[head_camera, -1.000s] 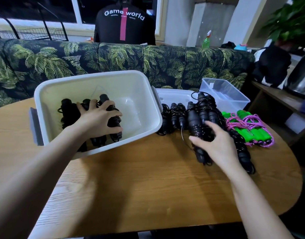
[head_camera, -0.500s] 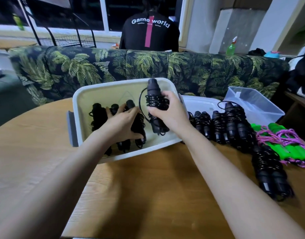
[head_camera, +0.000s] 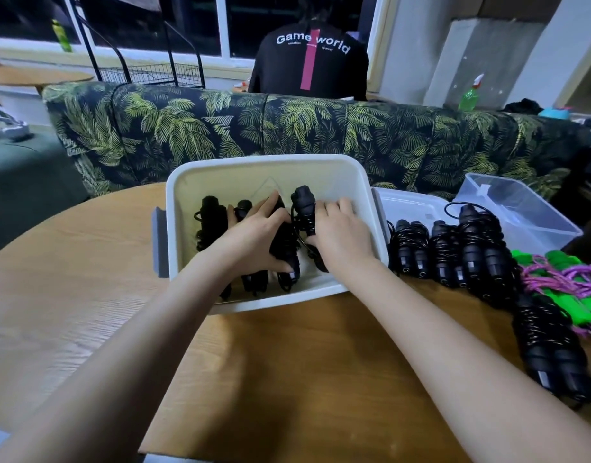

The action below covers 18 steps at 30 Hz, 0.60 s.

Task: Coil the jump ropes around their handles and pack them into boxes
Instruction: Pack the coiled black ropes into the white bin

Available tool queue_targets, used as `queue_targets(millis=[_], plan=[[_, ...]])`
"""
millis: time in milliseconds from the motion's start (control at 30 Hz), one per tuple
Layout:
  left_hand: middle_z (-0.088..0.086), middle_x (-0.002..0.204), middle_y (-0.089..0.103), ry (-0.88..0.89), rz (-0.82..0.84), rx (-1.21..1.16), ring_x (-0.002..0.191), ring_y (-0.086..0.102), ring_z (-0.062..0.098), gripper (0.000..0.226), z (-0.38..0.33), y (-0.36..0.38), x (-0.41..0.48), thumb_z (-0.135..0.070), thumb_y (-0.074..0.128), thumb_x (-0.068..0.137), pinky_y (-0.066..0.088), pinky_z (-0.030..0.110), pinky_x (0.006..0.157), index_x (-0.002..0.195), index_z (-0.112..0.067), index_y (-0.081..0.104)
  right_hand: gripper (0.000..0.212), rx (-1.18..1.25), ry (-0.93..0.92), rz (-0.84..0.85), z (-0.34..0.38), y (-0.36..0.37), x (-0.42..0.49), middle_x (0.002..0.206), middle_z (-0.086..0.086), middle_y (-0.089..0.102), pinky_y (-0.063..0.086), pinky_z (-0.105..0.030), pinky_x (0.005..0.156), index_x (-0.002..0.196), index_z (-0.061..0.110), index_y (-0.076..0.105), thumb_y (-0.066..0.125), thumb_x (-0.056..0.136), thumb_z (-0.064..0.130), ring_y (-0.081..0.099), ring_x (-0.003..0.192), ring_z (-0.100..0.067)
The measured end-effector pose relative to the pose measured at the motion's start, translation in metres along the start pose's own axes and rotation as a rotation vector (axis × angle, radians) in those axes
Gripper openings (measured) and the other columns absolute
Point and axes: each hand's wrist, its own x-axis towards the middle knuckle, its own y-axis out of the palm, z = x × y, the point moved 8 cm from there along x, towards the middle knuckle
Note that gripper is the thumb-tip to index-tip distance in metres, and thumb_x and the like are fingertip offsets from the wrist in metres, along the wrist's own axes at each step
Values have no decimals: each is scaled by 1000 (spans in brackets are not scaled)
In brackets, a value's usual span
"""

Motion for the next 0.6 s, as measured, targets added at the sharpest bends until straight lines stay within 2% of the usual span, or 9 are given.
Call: queue_targets(millis=[100,167,200,267,333,400,500,533,600], plan=[[7,166,0,9,-19,-28,153,4,24,87,2,0,0,-44,86,69,2,72,111,138,-17,40,76,0,-79,23,-3,-3,-12,148,-6,45,28,-34,110,149,7,33,27,96,62,23,144,-27],[4,166,2,10,-33,-59,152,5,22,86,3,-1,0,-43,85,70,1,70,112,138,-17,39,90,29,-227,-18,-6,-14,-34,152,-5,44,13,-42,120,146,11,45,5,91,70,19,149,-27],[3,166,2,10,-36,-70,152,6,21,84,4,-2,0,-43,84,72,1,70,112,138,-18,39,92,10,-327,-77,-8,-19,-47,148,-5,50,9,-49,121,138,14,56,3,91,72,25,149,-27],[2,166,3,4,-35,-67,152,7,20,76,4,-3,1,-46,78,78,1,69,113,137,-19,39,83,-75,-466,-148,-24,-17,-74,134,-2,63,7,-61,116,120,20,71,12,94,73,39,142,-28],[1,166,5,-19,-31,-12,152,9,22,70,1,-4,2,-51,70,83,2,69,114,138,-20,38,81,-127,-509,-90,-40,-4,-89,128,4,67,7,-66,115,119,23,71,18,93,77,43,139,-26],[4,164,14,-7,-102,142,149,16,30,70,-9,-9,3,-54,65,86,9,68,114,140,-19,38,78,-115,-533,-91,-45,3,-93,126,8,68,11,-69,114,120,24,70,19,93,77,43,139,-24],[8,151,41,212,-352,374,138,38,34,55,-44,-23,2,-39,70,83,25,62,112,130,-15,53,70,-62,-558,-209,-42,-1,-94,116,8,72,17,-70,113,107,24,74,21,98,69,49,135,-26],[7,147,47,320,-395,409,135,42,31,48,-57,-23,3,-29,69,81,27,59,112,125,-14,57,69,-43,-564,-258,-42,-3,-93,112,8,73,18,-69,113,103,22,75,21,99,66,51,133,-26],[4,142,53,473,-374,463,136,44,26,43,-75,-15,8,-20,54,81,27,54,113,123,-13,60,67,-13,-577,-343,-41,-7,-93,100,8,75,18,-67,114,94,20,74,24,101,63,57,126,-26]])
